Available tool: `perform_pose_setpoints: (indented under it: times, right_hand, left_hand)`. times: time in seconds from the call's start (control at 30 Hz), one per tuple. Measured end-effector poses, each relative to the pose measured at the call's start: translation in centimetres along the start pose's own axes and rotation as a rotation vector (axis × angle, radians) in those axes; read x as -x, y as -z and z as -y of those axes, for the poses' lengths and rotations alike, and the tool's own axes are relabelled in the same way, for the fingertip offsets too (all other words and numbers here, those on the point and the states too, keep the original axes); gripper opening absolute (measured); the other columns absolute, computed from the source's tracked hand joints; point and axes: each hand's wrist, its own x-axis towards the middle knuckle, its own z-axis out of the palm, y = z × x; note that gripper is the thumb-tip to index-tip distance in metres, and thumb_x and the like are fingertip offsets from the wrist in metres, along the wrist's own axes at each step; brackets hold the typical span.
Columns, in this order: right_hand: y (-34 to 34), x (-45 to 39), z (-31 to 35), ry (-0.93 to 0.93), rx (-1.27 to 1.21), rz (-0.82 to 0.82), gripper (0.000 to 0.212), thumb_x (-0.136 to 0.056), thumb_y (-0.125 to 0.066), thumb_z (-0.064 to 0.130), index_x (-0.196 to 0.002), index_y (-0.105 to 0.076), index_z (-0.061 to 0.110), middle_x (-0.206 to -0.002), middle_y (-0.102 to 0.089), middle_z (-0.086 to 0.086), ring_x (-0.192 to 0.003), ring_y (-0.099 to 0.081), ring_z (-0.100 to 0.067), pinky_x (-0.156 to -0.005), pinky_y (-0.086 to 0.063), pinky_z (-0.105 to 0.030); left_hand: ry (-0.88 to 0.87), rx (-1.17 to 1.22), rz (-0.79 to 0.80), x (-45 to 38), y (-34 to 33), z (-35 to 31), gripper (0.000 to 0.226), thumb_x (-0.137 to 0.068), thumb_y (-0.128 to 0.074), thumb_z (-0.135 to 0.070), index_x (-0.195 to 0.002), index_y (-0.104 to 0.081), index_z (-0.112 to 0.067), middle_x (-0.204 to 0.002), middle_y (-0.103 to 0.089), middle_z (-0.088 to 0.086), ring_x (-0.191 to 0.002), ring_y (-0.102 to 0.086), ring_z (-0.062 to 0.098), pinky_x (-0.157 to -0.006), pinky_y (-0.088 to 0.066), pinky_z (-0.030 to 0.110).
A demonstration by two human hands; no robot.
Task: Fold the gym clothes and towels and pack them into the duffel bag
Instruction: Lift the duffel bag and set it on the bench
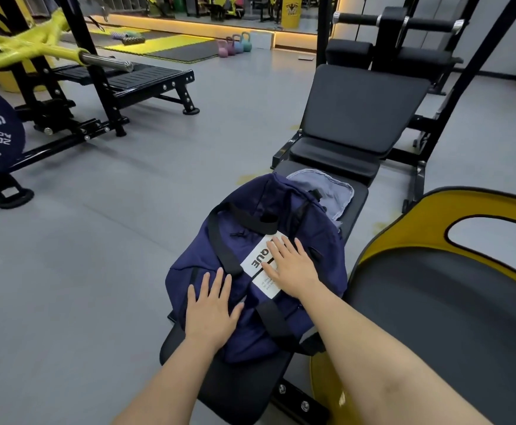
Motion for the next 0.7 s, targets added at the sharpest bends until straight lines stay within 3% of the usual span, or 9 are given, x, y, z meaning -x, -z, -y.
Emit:
perform_pose_setpoints:
  times: [0.1,0.2,0.7]
  right_hand:
    - [1.2,1.6,-0.1,0.001,0.002,-0.058,0.064,-0.102,-0.019,0.050,-0.153,-0.003,0.017,-0.162,-0.001,0.000,-0.148,0.005,-0.017,-0.118,0.010,-0.037]
    - [2.5,3.3,-0.5,-0.017,-0.010,-0.085,0.064,-0.102,-0.023,0.049,-0.153,-0.002,0.017,-0.162,-0.001,0.000,-0.148,0.004,-0.018,-0.119,0.009,-0.037]
    - [9.9,15.7,-3.3,-0.198,-0.002,-0.262,0.070,-0.099,-0.029,0.053,-0.154,-0.004,0.018,-0.161,-0.004,-0.001,-0.148,0.000,-0.019,-0.118,0.000,-0.037]
  left_hand:
    - [-0.001,-0.025,-0.054,0.2,1.6,0.2,0.075,-0.090,0.001,-0.062,-0.152,0.000,-0.021,-0.160,0.008,-0.001,-0.147,0.006,0.021,-0.117,0.000,0.045]
    - [-0.012,-0.033,-0.089,0.5,3.5,0.3,0.066,-0.099,-0.017,-0.054,-0.152,0.000,-0.020,-0.160,0.007,0.001,-0.147,0.007,0.021,-0.117,0.001,0.043]
    - [-0.222,-0.057,-0.263,4.4,11.3,-3.9,0.067,-0.098,-0.016,-0.056,-0.152,0.004,-0.020,-0.160,0.008,0.001,-0.147,0.005,0.020,-0.118,-0.002,0.041]
